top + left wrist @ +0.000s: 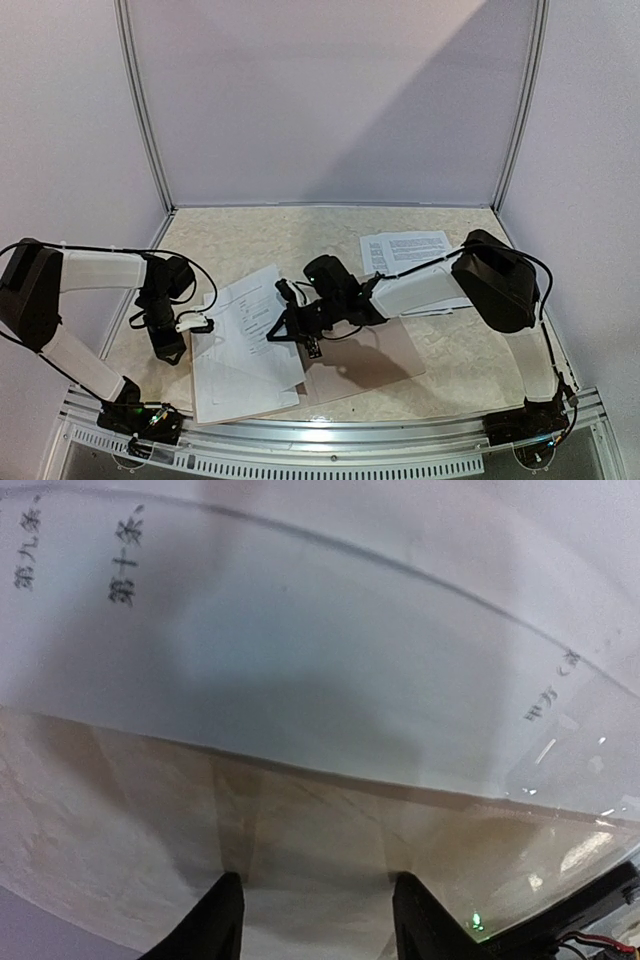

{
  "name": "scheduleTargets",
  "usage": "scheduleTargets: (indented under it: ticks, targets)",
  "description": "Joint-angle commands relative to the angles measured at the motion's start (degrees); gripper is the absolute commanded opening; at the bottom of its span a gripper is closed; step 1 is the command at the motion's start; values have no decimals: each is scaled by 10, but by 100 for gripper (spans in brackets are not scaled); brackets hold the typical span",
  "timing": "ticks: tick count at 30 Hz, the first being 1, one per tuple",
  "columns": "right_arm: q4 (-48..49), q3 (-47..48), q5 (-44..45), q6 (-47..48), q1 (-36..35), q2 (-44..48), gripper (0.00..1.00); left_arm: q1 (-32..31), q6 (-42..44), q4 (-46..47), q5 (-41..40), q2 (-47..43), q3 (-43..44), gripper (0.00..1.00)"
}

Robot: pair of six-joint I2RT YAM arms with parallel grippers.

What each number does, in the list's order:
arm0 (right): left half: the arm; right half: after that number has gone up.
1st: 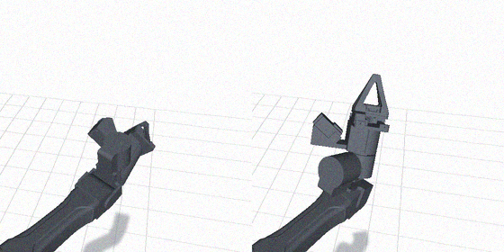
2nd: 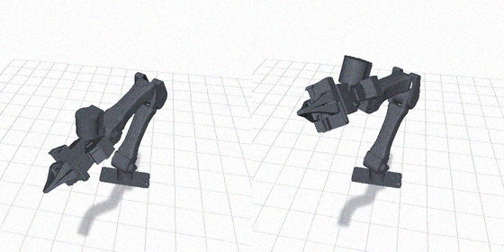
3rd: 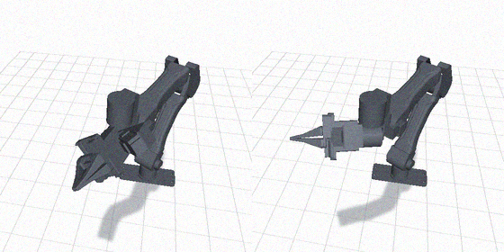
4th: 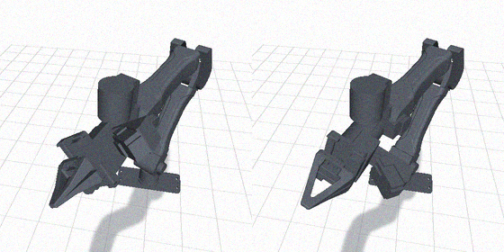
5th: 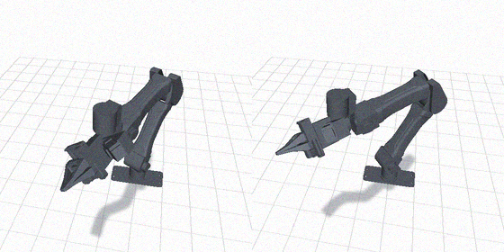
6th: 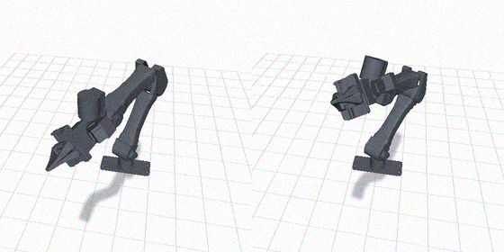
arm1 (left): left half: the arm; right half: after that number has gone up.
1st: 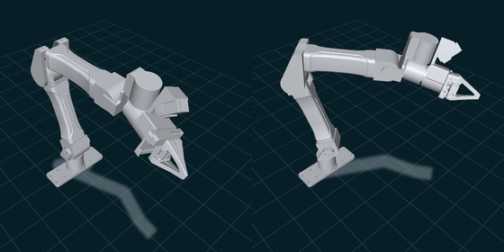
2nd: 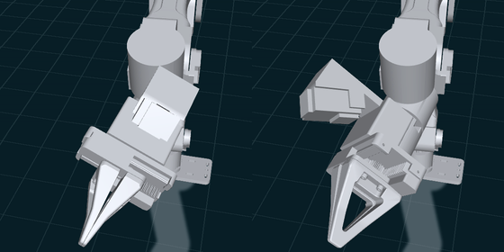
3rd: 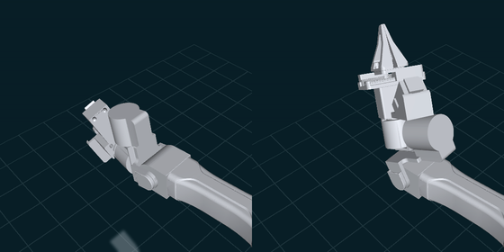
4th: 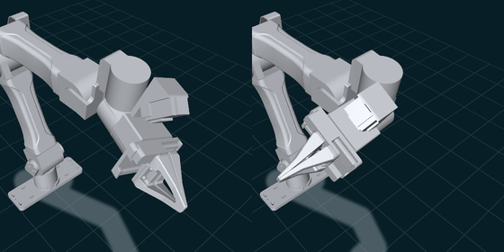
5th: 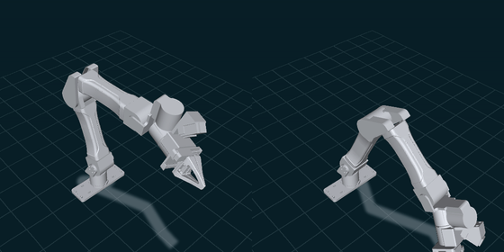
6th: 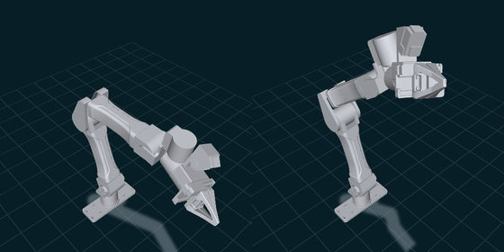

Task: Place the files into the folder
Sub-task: Insert the folder to form pockets on the folder.

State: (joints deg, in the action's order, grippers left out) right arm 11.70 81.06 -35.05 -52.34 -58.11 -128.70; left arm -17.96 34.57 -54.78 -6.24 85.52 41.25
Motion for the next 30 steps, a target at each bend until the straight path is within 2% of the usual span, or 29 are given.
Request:
scheduleTargets:
  ticks: [1,6,12,18,22,30]
  targets:
    - [57,6,40,-37,1,-23,0,-5,-8,33,19,20,-15,52]
    - [69,24,69,-56,2,-38,0,-5,-7,36,17,18,-21,51]
    - [52,61,61,-57,-7,-67,0,-5,-7,35,26,18,-18,51]
    - [37,56,77,-59,-4,-53,0,-5,-6,33,32,18,-18,50]
    - [21,45,46,-52,-6,-44,0,-5,-8,33,37,19,-18,49]
    - [50,-2,-48,-43,-12,3,0,-3,1,17,37,11,-2,50]
